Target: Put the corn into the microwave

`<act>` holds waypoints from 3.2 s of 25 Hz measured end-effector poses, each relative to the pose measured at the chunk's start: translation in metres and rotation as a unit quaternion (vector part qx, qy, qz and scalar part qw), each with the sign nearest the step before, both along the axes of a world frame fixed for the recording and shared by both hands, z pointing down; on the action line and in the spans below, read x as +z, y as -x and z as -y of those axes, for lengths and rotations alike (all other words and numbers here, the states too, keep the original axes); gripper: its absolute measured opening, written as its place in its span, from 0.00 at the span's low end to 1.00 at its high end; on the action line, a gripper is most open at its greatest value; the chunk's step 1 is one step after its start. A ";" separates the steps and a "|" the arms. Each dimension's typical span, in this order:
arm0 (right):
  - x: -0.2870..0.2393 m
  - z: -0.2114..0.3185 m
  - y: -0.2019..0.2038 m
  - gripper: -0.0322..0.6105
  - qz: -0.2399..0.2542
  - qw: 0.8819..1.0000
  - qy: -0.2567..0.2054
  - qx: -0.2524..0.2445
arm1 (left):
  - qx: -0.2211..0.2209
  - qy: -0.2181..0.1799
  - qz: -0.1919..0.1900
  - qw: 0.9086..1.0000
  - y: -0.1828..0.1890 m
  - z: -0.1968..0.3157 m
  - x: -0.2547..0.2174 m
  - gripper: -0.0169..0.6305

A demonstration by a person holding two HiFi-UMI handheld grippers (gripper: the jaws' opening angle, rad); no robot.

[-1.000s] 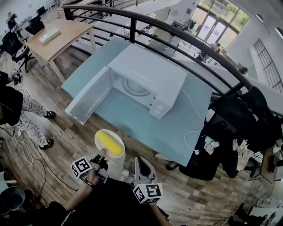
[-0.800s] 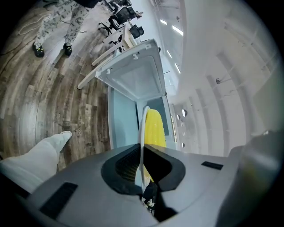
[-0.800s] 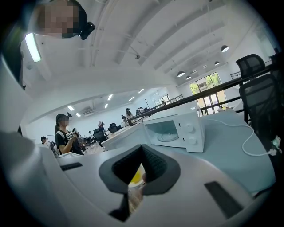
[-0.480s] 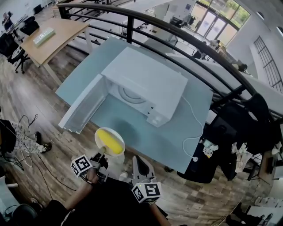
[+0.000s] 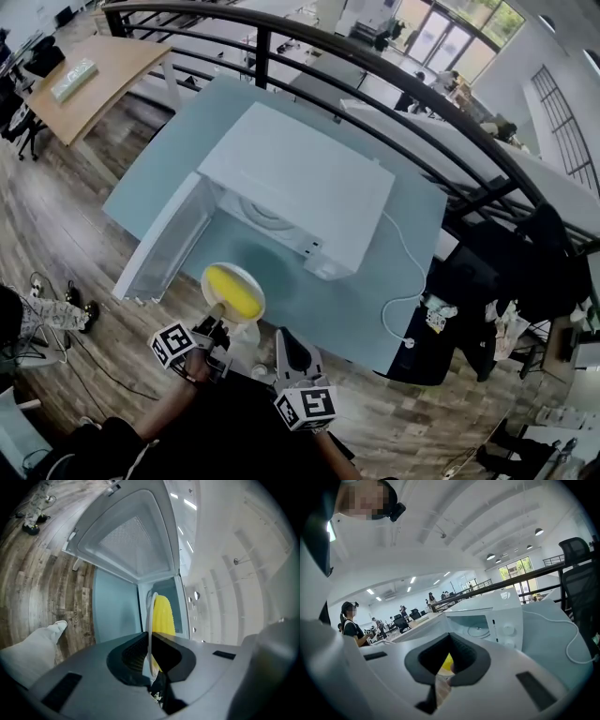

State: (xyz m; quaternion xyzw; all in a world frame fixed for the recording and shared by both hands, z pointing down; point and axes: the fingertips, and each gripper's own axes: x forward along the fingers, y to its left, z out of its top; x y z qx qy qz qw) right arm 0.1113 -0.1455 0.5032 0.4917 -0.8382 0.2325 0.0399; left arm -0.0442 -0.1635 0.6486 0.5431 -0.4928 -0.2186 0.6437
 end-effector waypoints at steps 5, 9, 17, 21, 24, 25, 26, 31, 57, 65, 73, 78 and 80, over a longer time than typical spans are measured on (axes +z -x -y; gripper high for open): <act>0.000 0.028 0.009 0.06 -0.009 1.000 0.001 0.009 | 0.007 0.004 -0.002 1.000 0.002 0.035 0.010 0.06; -0.003 0.051 0.017 0.06 -0.010 1.000 0.001 0.021 | 0.014 0.007 -0.001 1.000 0.004 0.066 0.021 0.06; -0.002 0.079 0.029 0.06 -0.014 0.999 0.001 0.035 | 0.018 0.011 0.005 1.000 0.002 0.114 0.035 0.06; -0.004 0.092 0.033 0.06 -0.016 0.999 -0.003 0.039 | 0.019 0.011 0.006 1.000 0.000 0.136 0.040 0.06; -0.001 0.097 0.035 0.06 -0.011 0.999 -0.006 0.044 | 0.022 0.017 0.015 1.000 -0.002 0.149 0.048 0.06; -0.001 0.100 0.035 0.06 -0.012 0.999 -0.007 0.046 | 0.021 0.019 0.016 0.999 -0.002 0.153 0.051 0.06; -0.002 0.103 0.035 0.06 -0.014 0.999 -0.009 0.047 | 0.020 0.020 0.015 0.999 -0.003 0.158 0.053 0.06; -0.006 0.109 0.037 0.06 -0.019 0.998 -0.014 0.053 | 0.009 0.023 0.009 1.000 -0.004 0.181 0.061 0.06; 0.004 0.117 0.026 0.06 -0.027 0.996 -0.003 0.081 | -0.050 0.066 0.034 0.996 -0.011 0.237 0.100 0.05; 0.003 0.115 0.016 0.06 -0.030 0.995 -0.004 0.091 | -0.058 0.069 0.053 0.994 -0.018 0.246 0.101 0.06; 0.008 0.107 0.004 0.06 -0.027 0.993 0.002 0.112 | -0.031 0.084 0.105 0.990 -0.022 0.250 0.107 0.07; 0.014 0.102 0.003 0.06 -0.021 0.993 0.002 0.115 | 0.003 0.072 0.146 0.987 -0.027 0.256 0.105 0.16; 0.013 0.100 0.003 0.06 -0.022 0.993 0.002 0.115 | 0.013 0.072 0.153 0.985 -0.029 0.256 0.107 0.19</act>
